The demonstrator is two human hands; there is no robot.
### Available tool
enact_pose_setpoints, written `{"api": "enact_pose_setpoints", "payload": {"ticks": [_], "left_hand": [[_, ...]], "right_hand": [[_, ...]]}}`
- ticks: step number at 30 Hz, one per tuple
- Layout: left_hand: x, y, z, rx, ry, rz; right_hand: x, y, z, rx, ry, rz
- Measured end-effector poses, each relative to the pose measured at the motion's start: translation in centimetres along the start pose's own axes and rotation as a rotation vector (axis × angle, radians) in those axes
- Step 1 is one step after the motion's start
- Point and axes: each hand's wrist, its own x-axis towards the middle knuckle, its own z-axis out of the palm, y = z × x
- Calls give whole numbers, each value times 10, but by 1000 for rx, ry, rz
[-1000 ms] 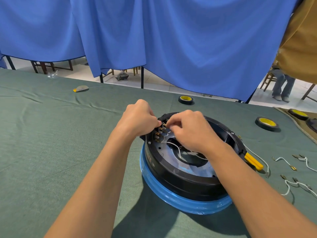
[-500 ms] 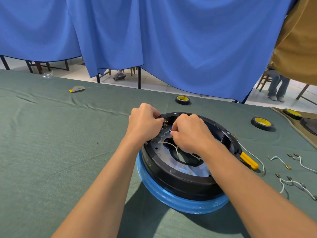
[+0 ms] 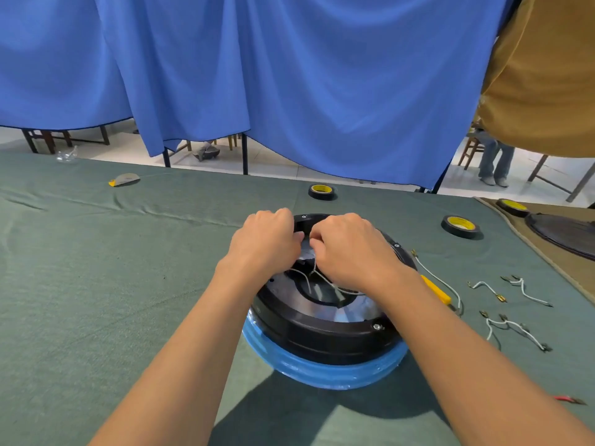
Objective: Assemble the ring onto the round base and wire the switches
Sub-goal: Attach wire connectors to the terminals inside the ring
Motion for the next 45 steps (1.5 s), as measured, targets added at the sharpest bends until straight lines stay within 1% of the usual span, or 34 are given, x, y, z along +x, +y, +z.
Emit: {"api": "enact_pose_setpoints", "payload": {"ticks": [3,5,7,10,13,16,18,21,25,26,29,30,31,34,36,39,42,45], "left_hand": [[-8,19,1,101,-34,84],[-15,40,2,70,-10,141],[-23,64,6,4,4,253],[-39,92,16,-109,-84,385],[-48,105,26,-144,-180,451],[-46,106,30,-129,-240,501],[-45,105,32,-120,-236,509],[-44,104,32,-137,-231,482],[-44,105,32,-153,-208,465],[-45,105,31,-162,-205,460],[-47,106,29,-185,-211,437],[-47,106,28,-187,-210,431],[-47,107,27,-186,-207,427],[-49,108,26,-185,-190,418],[-50,108,25,-187,-177,413],[-50,108,25,-198,-170,405],[-50,107,26,-211,-168,396],[-50,107,27,-214,-159,403]], "right_hand": [[-29,33,-13,71,160,-39],[-53,60,-17,147,250,-6],[-74,88,-17,164,307,42],[-96,126,-15,132,364,96],[-111,160,-15,125,400,168],[-120,186,-10,132,312,257],[-124,196,-5,141,225,279],[-126,199,0,201,158,300],[-121,195,-2,156,-26,313],[-121,194,-5,166,-48,322],[-120,193,-20,189,-40,350],[-120,194,-26,189,-68,353],[-120,195,-33,187,-133,350],[-121,196,-48,183,-402,297],[-120,193,-51,213,-492,261],[-118,189,-43,193,-475,225],[-116,189,-35,163,-377,201],[-115,189,-46,205,-300,187]]}}
